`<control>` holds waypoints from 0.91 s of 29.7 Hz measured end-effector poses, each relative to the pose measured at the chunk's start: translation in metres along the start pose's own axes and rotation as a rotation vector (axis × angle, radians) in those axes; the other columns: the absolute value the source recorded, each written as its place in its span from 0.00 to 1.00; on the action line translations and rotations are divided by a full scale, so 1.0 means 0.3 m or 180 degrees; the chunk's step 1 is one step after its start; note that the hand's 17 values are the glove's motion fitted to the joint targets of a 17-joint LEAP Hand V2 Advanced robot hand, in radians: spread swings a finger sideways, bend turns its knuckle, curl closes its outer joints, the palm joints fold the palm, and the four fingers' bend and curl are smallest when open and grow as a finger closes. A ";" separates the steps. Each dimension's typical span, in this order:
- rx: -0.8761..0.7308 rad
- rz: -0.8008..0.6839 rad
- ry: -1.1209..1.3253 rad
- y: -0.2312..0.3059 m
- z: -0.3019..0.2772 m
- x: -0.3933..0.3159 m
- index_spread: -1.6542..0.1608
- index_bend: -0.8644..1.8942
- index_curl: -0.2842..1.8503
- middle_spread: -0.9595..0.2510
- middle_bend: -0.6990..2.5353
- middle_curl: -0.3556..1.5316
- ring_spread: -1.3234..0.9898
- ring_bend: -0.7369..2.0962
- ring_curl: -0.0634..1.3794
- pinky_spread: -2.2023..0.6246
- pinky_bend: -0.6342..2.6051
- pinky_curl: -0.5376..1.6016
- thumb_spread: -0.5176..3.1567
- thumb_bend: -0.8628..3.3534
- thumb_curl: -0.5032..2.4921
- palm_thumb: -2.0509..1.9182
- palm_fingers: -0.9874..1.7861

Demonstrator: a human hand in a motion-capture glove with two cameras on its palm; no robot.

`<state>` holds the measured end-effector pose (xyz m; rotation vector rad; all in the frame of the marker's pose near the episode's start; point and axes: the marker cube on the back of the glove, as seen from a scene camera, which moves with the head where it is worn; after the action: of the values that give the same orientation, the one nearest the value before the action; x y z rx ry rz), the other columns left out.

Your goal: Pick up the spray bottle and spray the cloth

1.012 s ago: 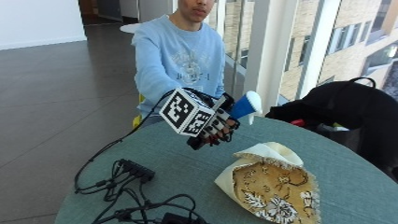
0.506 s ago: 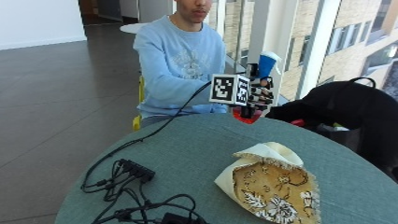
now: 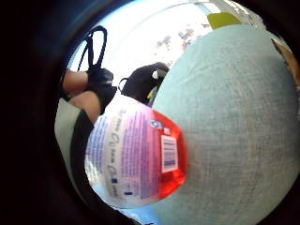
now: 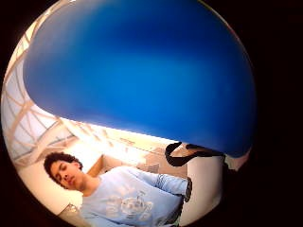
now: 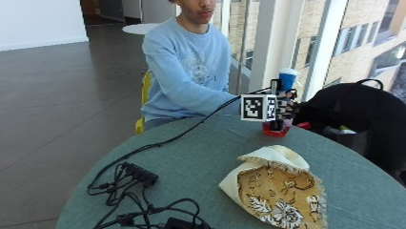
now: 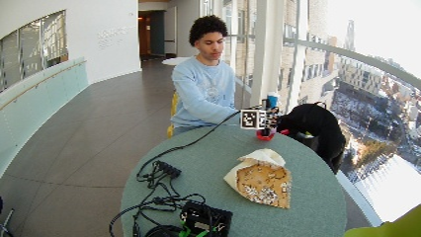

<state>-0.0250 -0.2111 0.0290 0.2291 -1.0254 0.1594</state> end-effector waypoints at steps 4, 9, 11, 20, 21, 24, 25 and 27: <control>0.0047 -0.0040 -0.0013 -0.001 0.006 0.009 0.77 0.36 0.28 0.71 0.34 0.43 0.54 0.41 0.30 0.80 0.24 0.40 0.41 0.20 0.35 0.73 0.72; 0.0063 -0.0072 0.0008 0.010 0.016 0.013 0.77 0.36 0.29 0.71 0.34 0.43 0.54 0.41 0.30 0.80 0.24 0.39 0.42 0.20 0.35 0.73 0.72; 0.0049 -0.0068 0.0000 0.015 0.019 0.013 0.77 0.36 0.28 0.71 0.33 0.43 0.54 0.41 0.30 0.80 0.24 0.39 0.42 0.20 0.35 0.73 0.72; -0.0084 -0.0075 0.0047 0.062 -0.014 -0.009 0.73 0.30 0.25 0.72 0.33 0.43 0.54 0.41 0.32 0.82 0.27 0.41 0.43 0.20 0.34 0.73 0.61; -0.0086 -0.0088 0.0083 0.072 -0.028 -0.013 0.73 0.30 0.25 0.72 0.33 0.43 0.54 0.41 0.32 0.82 0.27 0.41 0.43 0.20 0.33 0.73 0.60; -0.0106 -0.0120 0.0288 0.112 -0.088 -0.025 0.72 0.31 0.23 0.72 0.33 0.42 0.54 0.41 0.31 0.83 0.28 0.41 0.43 0.20 0.33 0.73 0.58; -0.0120 -0.0128 0.0403 0.132 -0.114 -0.027 0.72 0.31 0.22 0.72 0.33 0.42 0.54 0.41 0.31 0.83 0.29 0.41 0.43 0.20 0.33 0.72 0.58; -0.0159 -0.0135 0.0707 0.181 -0.178 -0.026 0.72 0.32 0.22 0.72 0.33 0.42 0.54 0.41 0.31 0.83 0.29 0.41 0.43 0.20 0.33 0.72 0.57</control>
<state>0.0022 -0.1448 0.0019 0.1831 -0.8023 0.1179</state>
